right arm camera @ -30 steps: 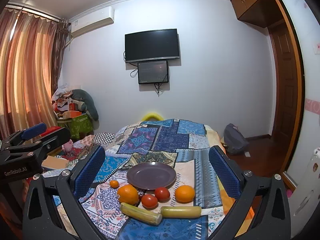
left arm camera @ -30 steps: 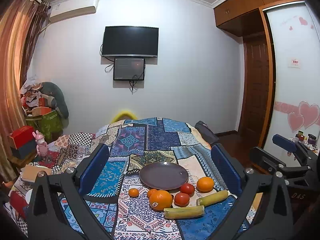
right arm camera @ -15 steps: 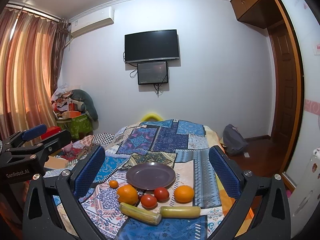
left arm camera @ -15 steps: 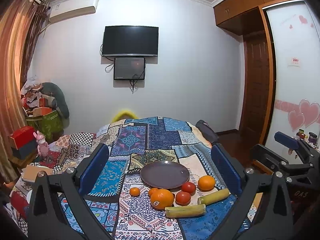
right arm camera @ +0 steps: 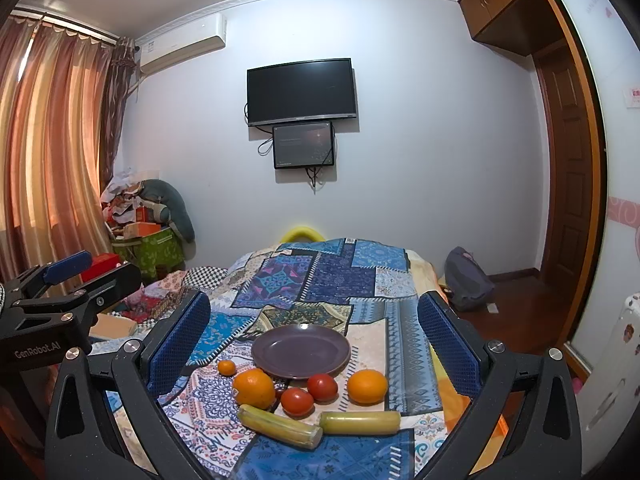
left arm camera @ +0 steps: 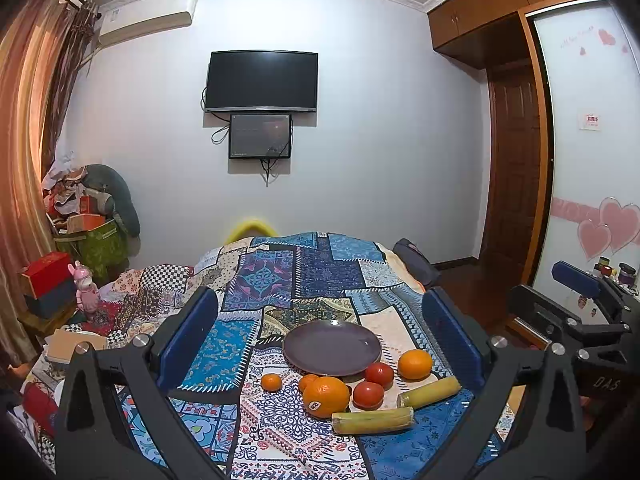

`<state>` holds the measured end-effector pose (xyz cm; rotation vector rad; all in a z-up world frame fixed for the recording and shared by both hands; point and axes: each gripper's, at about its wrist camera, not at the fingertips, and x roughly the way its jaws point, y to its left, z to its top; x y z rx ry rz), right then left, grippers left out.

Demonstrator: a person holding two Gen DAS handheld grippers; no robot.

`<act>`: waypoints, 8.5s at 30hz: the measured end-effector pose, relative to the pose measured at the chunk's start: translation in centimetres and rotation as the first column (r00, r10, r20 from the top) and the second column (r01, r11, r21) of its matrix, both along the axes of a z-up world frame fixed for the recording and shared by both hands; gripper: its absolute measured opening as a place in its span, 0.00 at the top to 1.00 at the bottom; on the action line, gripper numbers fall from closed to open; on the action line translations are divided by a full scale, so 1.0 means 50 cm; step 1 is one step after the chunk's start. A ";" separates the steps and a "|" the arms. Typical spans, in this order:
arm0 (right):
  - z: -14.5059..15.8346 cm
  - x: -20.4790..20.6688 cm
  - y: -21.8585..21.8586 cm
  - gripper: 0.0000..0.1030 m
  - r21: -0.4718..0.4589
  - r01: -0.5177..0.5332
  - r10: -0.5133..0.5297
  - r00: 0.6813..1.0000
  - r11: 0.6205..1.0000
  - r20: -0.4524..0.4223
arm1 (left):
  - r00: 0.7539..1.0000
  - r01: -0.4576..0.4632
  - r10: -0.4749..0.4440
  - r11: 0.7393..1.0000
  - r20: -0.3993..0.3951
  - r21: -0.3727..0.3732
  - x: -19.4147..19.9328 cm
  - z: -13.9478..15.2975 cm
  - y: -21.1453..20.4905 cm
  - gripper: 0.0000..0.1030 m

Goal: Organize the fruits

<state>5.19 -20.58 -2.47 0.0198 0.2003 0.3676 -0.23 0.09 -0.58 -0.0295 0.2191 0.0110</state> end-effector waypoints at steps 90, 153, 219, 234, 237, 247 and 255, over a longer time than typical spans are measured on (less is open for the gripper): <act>-0.362 0.420 -0.016 0.35 -0.137 -0.141 0.013 0.742 0.980 -0.670 | 0.685 -0.025 -0.080 0.991 -0.724 -0.132 0.507 -0.466 0.189 0.65; -0.312 0.645 0.210 0.38 -0.251 -0.311 0.106 0.795 0.917 -0.597 | 0.737 0.058 -0.096 0.995 -0.669 -0.079 0.784 -0.402 0.126 0.66; -0.267 0.247 -0.063 0.39 -0.168 -0.128 -0.001 0.792 0.977 -0.610 | 0.755 0.111 -0.133 0.991 -0.642 -0.074 0.352 -0.300 0.072 0.32; -0.328 0.278 -0.036 0.34 0.008 -0.074 0.058 0.714 0.997 -0.698 | 0.743 0.090 -0.120 0.993 -0.658 -0.080 0.329 -0.343 0.063 0.32; -0.315 0.297 -0.022 0.26 -0.005 -0.075 0.052 0.732 0.997 -0.680 | 0.747 0.087 -0.115 0.993 -0.654 -0.075 0.334 -0.346 0.063 0.32; -0.314 0.315 0.018 0.20 -0.117 -0.050 -0.035 0.777 0.992 -0.628 | 0.742 0.091 -0.134 0.991 -0.657 -0.100 0.344 -0.357 0.062 0.32; -0.343 0.292 -0.020 0.23 -0.076 -0.023 -0.038 0.707 0.997 -0.706 | 0.742 0.088 -0.137 0.990 -0.656 -0.108 0.342 -0.363 0.068 0.32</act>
